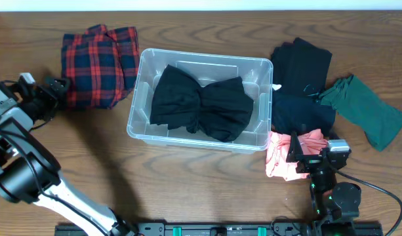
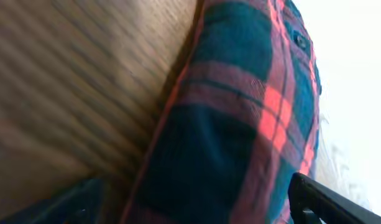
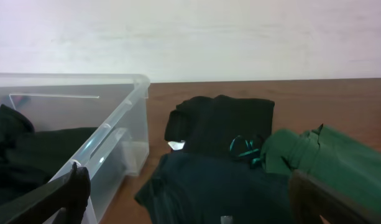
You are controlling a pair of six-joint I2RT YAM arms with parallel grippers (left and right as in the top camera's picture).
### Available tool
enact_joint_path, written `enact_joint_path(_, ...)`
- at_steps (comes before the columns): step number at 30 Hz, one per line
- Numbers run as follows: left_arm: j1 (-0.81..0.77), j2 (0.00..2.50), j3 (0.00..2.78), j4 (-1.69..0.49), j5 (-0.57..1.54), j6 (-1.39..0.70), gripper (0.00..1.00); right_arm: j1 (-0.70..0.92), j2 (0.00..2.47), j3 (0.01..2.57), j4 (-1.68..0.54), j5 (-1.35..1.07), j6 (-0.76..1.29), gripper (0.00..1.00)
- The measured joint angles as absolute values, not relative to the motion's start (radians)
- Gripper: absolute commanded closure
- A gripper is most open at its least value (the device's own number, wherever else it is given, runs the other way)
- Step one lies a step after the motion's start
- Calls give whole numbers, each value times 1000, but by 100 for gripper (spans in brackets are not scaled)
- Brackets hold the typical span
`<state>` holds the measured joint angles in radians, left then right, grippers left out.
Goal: Pack container
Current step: 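Move the left gripper to the plaid shirt and grasp it, then lift the plaid shirt with the left gripper and place it in the bin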
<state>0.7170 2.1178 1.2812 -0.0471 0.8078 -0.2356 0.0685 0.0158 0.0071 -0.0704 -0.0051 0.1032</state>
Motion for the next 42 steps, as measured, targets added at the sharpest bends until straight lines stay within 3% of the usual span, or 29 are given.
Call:
enact_joint_path(5,696,2146,1306,-13,832,-235,8,69,16,7,-70,-5,103,1)
enact_joint_path(10,641,2159,1308,-10,835,-238,29,68,16,7,-70,-5,103,1)
enact_joint_path(17,597,2160,1310,-28,839,-249,74,69,16,7,-70,-5,103,1)
enact_joint_path(21,599,2160,1310,-43,873,-257,94,69,16,7,-70,-5,103,1)
enact_joint_path(32,614,2120,1309,-80,1122,-332,94,68,16,7,-70,-5,103,1)
enact_joint_path(42,615,1606,1306,-70,1208,-514,94,69,16,7,-70,-5,103,1)
